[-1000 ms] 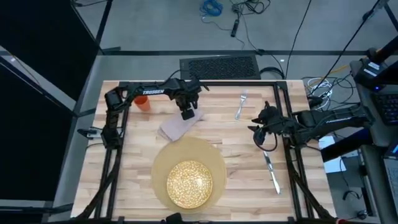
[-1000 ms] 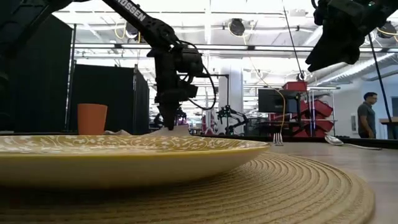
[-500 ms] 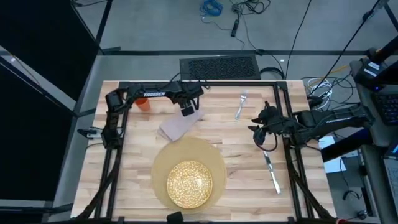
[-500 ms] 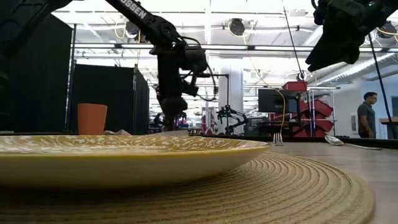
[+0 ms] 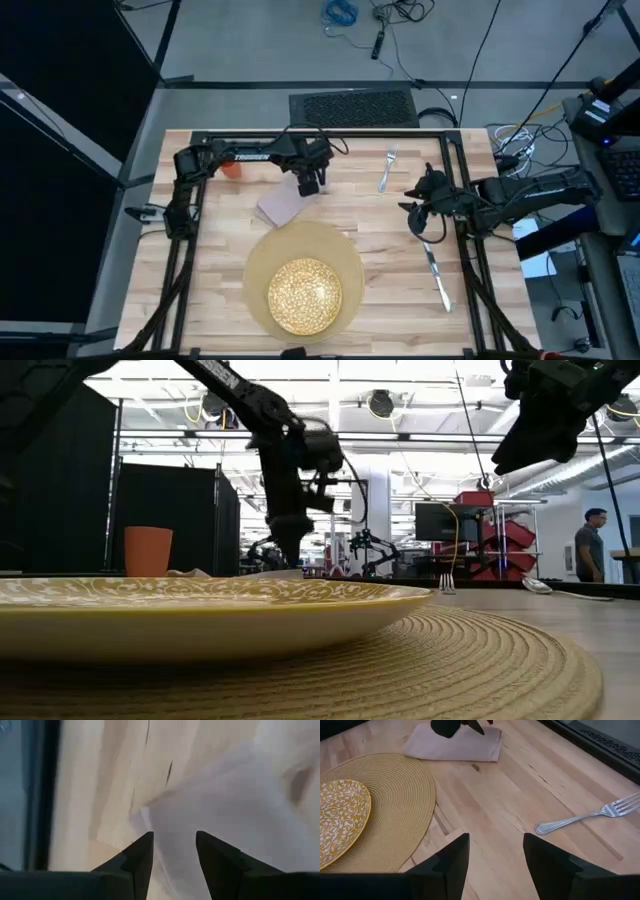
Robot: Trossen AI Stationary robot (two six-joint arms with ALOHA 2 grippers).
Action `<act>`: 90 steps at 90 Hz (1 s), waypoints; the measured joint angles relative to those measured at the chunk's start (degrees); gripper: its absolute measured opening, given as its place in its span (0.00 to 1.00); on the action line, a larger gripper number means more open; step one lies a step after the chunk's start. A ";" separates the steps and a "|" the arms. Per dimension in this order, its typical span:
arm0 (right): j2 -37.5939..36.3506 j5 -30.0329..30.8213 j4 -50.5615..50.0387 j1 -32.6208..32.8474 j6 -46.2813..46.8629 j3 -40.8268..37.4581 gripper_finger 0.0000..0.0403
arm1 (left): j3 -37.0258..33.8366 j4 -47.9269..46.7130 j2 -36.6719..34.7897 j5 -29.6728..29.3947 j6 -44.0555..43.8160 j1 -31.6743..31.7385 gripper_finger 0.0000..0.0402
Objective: Set table place
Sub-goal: Fold the light orange napkin on the table
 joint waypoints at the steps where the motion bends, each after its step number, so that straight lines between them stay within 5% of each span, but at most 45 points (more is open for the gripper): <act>1: -0.01 0.01 0.01 0.00 0.01 0.01 0.43 | 0.00 -0.07 0.13 -0.01 0.01 0.05 0.34; 49: 0.02 0.02 1.28 0.00 0.11 0.02 0.43 | -0.88 -9.57 0.41 3.43 -7.18 1.44 0.34; 72: 0.10 0.00 1.27 0.01 2.18 0.02 0.43 | -1.10 -8.92 -0.46 -3.12 -10.38 -0.70 0.34; 90: 0.12 3.21 2.66 -0.62 1.63 0.02 0.43 | -1.14 -9.05 -3.60 -15.82 -10.57 -3.98 0.34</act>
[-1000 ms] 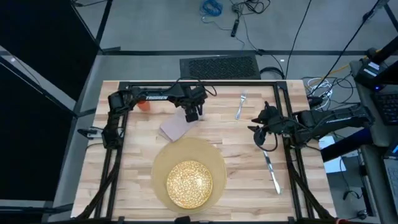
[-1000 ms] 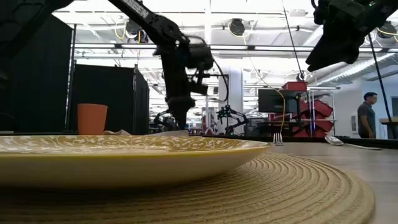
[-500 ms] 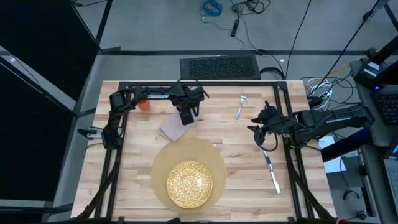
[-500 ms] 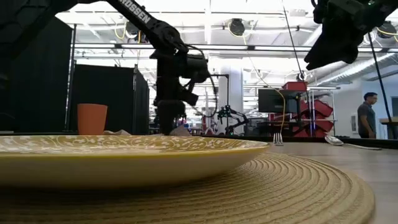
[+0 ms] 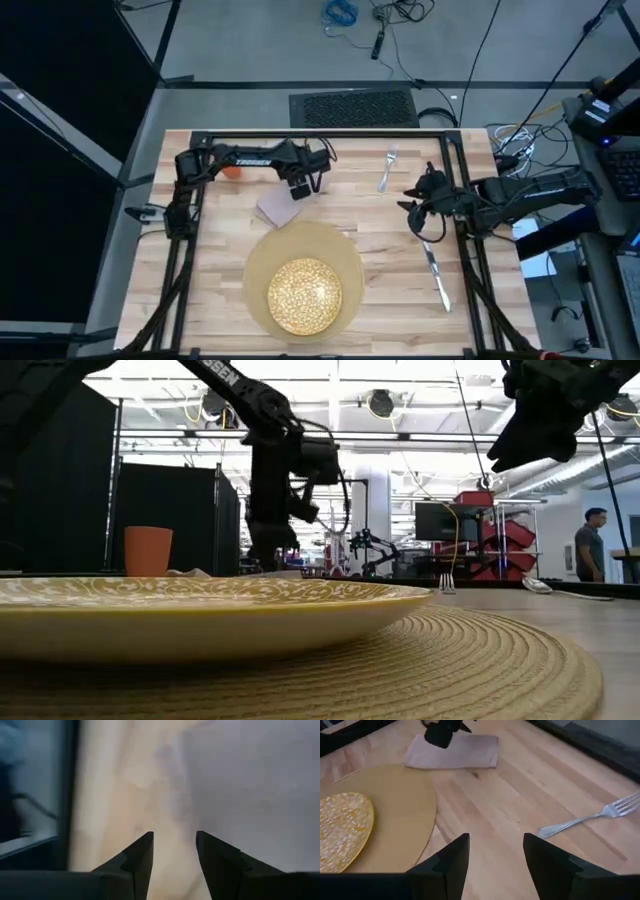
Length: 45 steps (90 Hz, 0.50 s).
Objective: Set table place
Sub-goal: Fold the light orange napkin on the table
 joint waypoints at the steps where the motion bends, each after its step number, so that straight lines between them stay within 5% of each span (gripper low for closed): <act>1: 0.00 0.48 0.23 -0.07 -0.03 0.00 0.43 | 0.00 0.06 -0.49 -0.20 -0.01 -0.15 0.34; 23: 1.22 0.22 8.32 -1.54 -9.87 0.00 0.43 | -3.06 0.09 -14.28 5.31 -1.52 -0.47 0.34; 45: 9.56 -5.94 14.33 -5.13 -17.73 0.00 0.43 | -23.19 5.59 -32.06 10.70 -6.12 1.15 0.34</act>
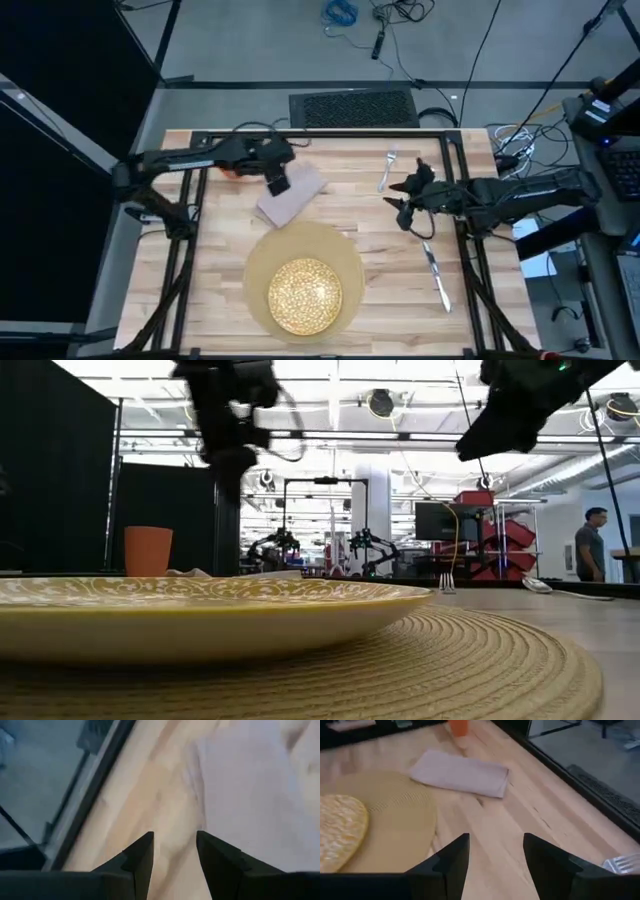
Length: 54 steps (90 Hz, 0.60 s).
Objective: Set table place
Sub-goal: Fold the light orange napkin on the table
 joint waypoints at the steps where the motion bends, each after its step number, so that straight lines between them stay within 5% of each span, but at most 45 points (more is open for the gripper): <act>1: 0.58 -0.73 0.35 -0.46 -0.33 0.00 0.43 | -1.17 0.60 -0.69 0.53 -0.17 -0.01 0.34; 16: 9.54 -14.64 11.30 -11.25 -10.26 0.19 0.43 | -15.41 10.95 -9.18 9.86 -2.87 -0.65 0.34; 28: 19.07 -29.88 18.87 -23.38 -16.49 5.23 0.40 | -19.92 13.85 -10.55 10.79 -4.27 -0.50 0.34; 44: 38.15 -47.41 14.35 -33.32 -21.66 20.32 0.39 | -20.54 14.21 -9.10 7.69 -5.16 0.09 0.34; 54: 50.31 -51.32 6.50 -34.61 -26.87 32.79 0.39 | -20.54 14.52 -8.94 5.05 -5.74 0.97 0.34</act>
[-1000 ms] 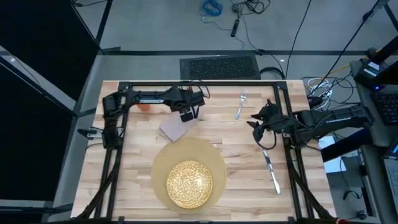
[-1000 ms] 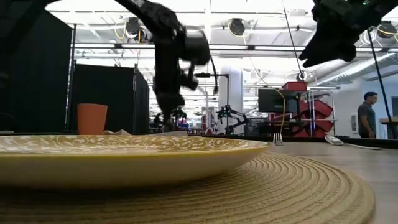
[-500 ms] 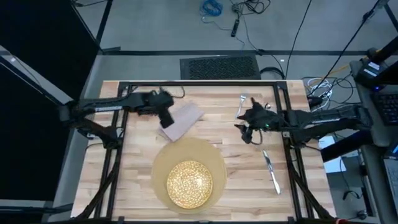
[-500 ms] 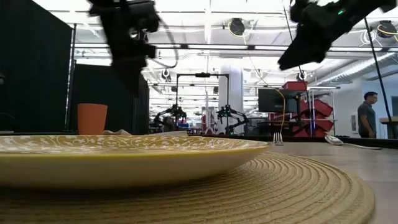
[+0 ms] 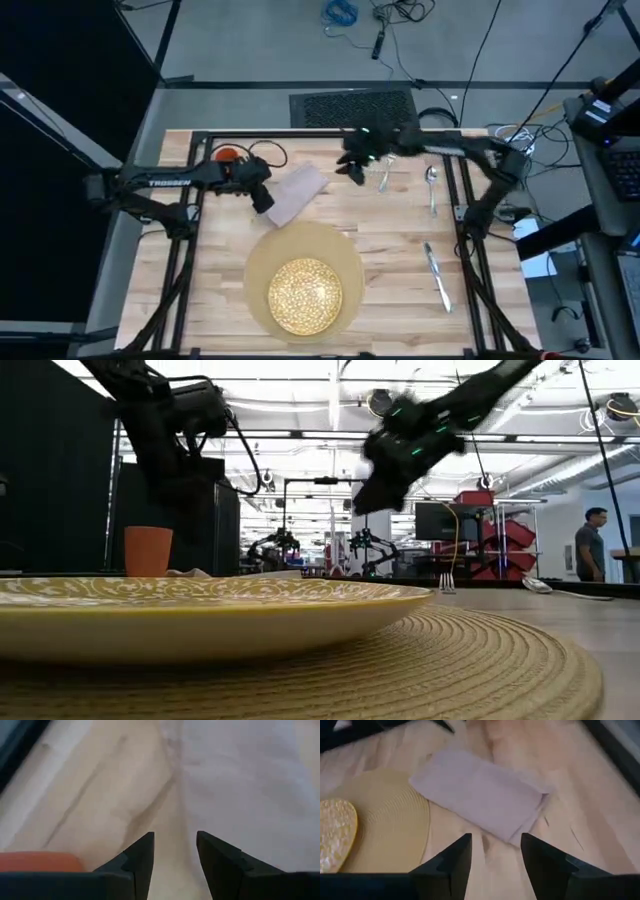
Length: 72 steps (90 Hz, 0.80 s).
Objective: Set table place
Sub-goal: Fold the light orange napkin on the table
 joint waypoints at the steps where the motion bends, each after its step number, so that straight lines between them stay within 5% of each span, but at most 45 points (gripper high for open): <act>1: 1.04 0.00 -0.99 -0.03 -0.64 1.25 0.39 | 0.00 -0.06 0.00 -0.07 0.00 0.07 0.34; 29: 20.51 -0.06 -17.15 1.30 -11.26 26.89 0.39 | 0.00 -0.42 0.02 -0.13 0.08 0.42 0.34; 72: 30.49 3.42 -22.80 1.97 -15.39 40.20 0.39 | 0.00 -0.46 0.02 0.53 -0.02 0.43 0.34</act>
